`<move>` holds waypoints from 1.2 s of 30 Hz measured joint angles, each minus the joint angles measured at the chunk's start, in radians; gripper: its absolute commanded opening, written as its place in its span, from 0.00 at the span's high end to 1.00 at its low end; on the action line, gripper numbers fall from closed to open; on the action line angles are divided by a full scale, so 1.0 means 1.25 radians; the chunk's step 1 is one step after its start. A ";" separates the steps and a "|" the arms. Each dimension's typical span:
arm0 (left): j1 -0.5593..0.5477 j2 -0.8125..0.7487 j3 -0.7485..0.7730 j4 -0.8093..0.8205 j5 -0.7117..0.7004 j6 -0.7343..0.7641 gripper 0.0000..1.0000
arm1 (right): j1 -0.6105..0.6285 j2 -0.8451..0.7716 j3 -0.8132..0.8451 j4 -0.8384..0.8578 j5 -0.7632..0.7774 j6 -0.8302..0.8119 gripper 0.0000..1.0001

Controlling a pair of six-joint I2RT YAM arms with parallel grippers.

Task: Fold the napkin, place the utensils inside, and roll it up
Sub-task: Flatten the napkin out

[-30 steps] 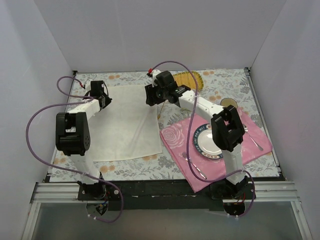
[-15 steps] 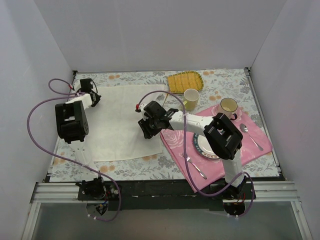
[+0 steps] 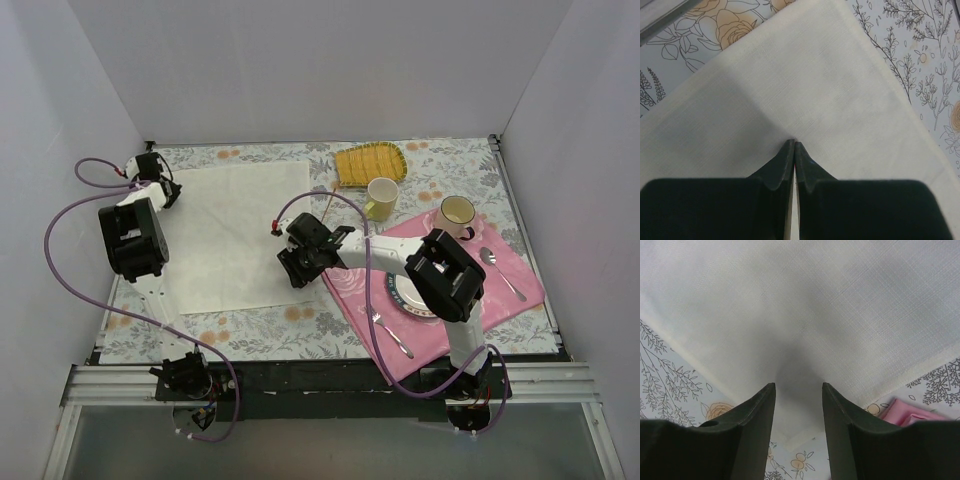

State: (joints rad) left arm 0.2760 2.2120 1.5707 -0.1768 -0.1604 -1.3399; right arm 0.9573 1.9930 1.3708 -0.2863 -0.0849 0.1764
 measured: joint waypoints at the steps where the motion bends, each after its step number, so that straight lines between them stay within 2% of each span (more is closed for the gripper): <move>1: 0.002 0.005 0.010 -0.005 0.005 0.005 0.99 | 0.001 0.000 -0.005 0.001 0.000 0.002 0.50; 4: 0.003 0.006 0.020 -0.024 0.019 0.010 0.92 | 0.001 0.000 -0.008 0.004 0.000 0.004 0.52; 7: 0.000 0.000 0.021 -0.045 0.023 0.012 0.77 | 0.001 0.000 -0.009 0.005 0.007 0.005 0.52; 8: -0.003 -0.010 0.019 -0.061 0.022 0.013 0.70 | 0.001 -0.001 -0.011 0.006 0.011 0.006 0.52; 9: -0.007 -0.021 0.015 -0.080 0.019 0.014 0.51 | 0.001 -0.001 -0.012 0.006 0.015 0.006 0.52; 12: -0.034 -0.108 -0.046 -0.126 0.007 0.004 0.29 | 0.003 -0.002 -0.012 0.006 0.024 0.001 0.51; 15: -0.074 -0.246 -0.125 -0.164 -0.019 -0.014 0.30 | 0.006 -0.002 -0.005 -0.001 0.022 -0.005 0.50; 17: -0.095 -0.383 -0.198 -0.194 -0.055 -0.036 0.34 | 0.010 -0.002 0.004 -0.013 0.013 -0.007 0.49; 18: -0.107 -0.412 -0.213 -0.202 -0.063 -0.042 0.35 | 0.010 -0.002 0.011 -0.015 0.002 -0.006 0.50; 21: -0.102 -0.585 -0.338 -0.227 -0.107 -0.082 0.39 | 0.010 -0.003 0.026 -0.010 -0.033 0.003 0.49; 23: -0.094 -0.654 -0.401 -0.262 -0.116 -0.106 0.40 | 0.011 -0.007 0.026 -0.001 -0.061 0.016 0.49; 25: -0.088 -0.686 -0.445 -0.305 -0.124 -0.135 0.39 | 0.011 -0.013 0.025 0.005 -0.087 0.026 0.49; 31: -0.090 -0.714 -0.567 -0.430 -0.185 -0.203 0.21 | 0.011 -0.051 0.009 0.021 -0.114 0.036 0.49; 36: -0.090 -0.792 -0.620 -0.481 -0.269 -0.219 0.22 | 0.011 -0.094 -0.030 0.027 -0.118 0.037 0.49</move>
State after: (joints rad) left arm 0.1638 1.2217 0.7956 -0.7784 -0.4961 -1.6142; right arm 0.9710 1.8755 1.3334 -0.2520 -0.2325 0.2222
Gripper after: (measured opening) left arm 0.796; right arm 0.511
